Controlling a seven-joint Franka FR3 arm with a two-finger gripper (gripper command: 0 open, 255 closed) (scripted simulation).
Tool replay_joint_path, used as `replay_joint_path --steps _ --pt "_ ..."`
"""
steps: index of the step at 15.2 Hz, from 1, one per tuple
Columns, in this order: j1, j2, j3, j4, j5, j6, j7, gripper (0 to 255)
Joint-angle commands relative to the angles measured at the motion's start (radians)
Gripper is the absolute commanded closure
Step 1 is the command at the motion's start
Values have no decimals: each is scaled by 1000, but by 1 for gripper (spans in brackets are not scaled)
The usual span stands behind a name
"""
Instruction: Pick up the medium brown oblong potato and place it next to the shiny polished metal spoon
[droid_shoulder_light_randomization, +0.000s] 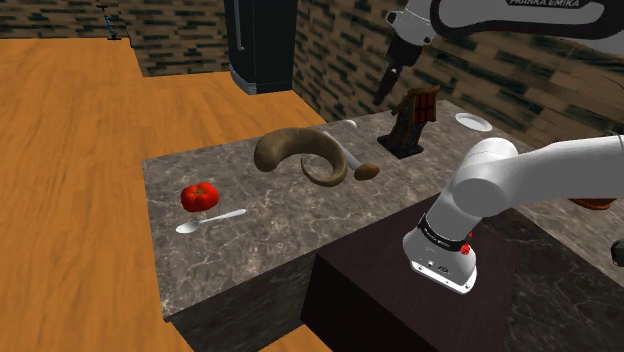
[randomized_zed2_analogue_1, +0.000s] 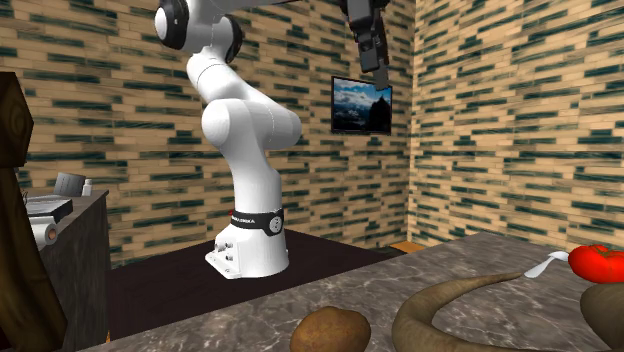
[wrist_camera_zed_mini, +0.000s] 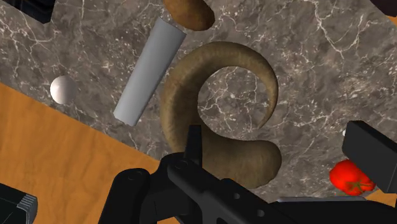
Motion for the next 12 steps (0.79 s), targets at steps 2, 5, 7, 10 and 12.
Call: replay_joint_path --steps 2,5,7,10,12 --pt "1 5 -35 -85 -37 80 -66 0" --pt "-4 17 -75 -169 -79 166 -132 0" --pt "-10 37 -104 -219 -111 229 -176 0" --pt "-24 85 -152 -285 -163 334 -243 0" --pt "-35 133 -185 -322 -201 413 -287 0"
